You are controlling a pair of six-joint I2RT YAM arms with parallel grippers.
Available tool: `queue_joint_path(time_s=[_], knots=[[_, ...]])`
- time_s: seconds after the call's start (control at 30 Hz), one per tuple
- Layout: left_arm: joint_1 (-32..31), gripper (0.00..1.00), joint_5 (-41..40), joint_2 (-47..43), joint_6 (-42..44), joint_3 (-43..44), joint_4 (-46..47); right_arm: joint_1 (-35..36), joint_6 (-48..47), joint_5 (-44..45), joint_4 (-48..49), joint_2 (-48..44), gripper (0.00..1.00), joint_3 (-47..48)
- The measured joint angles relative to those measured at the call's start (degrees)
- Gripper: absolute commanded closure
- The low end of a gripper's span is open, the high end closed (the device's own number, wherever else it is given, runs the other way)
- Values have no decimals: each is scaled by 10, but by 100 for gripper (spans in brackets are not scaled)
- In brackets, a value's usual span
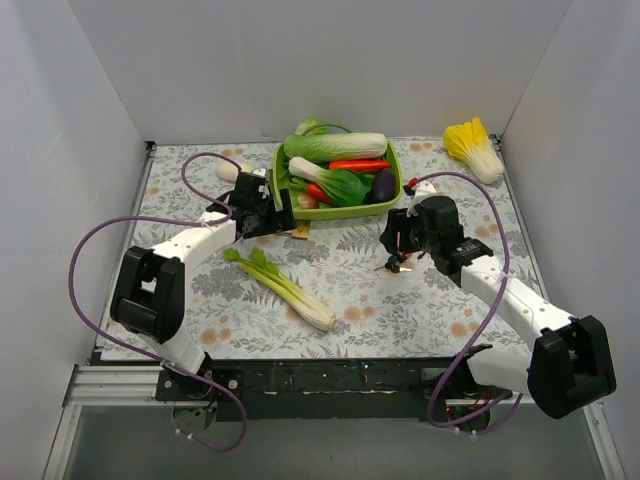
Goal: Unlock with the key
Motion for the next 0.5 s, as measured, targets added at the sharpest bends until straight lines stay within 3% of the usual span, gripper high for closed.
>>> queue_joint_path(time_s=[0.13, 0.27, 0.5], knots=[[12, 7, -21, 50, 6, 16, -11, 23, 5, 0, 7, -23, 35, -10], [17, 2, -20, 60, 7, 16, -12, 52, 9, -11, 19, -27, 36, -29], [17, 2, 22, 17, 10, -9, 19, 155, 24, 1, 67, 70, 37, -18]])
